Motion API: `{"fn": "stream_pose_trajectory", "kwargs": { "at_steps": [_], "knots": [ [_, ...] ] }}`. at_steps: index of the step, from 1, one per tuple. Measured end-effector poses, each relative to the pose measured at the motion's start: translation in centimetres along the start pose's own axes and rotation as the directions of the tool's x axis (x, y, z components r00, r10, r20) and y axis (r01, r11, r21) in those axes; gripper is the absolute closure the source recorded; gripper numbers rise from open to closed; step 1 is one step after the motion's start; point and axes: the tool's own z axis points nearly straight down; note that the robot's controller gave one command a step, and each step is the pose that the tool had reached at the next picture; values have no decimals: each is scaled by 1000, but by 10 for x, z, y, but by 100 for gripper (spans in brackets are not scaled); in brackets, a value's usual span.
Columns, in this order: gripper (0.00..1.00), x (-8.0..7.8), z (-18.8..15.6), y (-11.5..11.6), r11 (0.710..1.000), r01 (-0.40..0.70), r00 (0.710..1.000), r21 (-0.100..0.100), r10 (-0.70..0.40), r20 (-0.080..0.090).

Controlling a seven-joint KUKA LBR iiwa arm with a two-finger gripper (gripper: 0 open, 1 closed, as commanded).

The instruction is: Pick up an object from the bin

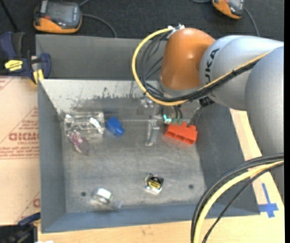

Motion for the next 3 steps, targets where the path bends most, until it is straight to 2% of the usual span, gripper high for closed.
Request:
{"fn": "stream_pose_trajectory", "kwargs": {
  "at_steps": [1,2,3],
  "knots": [
    [0,66,66,-67,947,322,947,3,-322,0],
    [0,154,65,-52,879,476,879,0,-476,2],
    [0,171,61,-7,871,491,871,10,-491,23]
  ]
}}
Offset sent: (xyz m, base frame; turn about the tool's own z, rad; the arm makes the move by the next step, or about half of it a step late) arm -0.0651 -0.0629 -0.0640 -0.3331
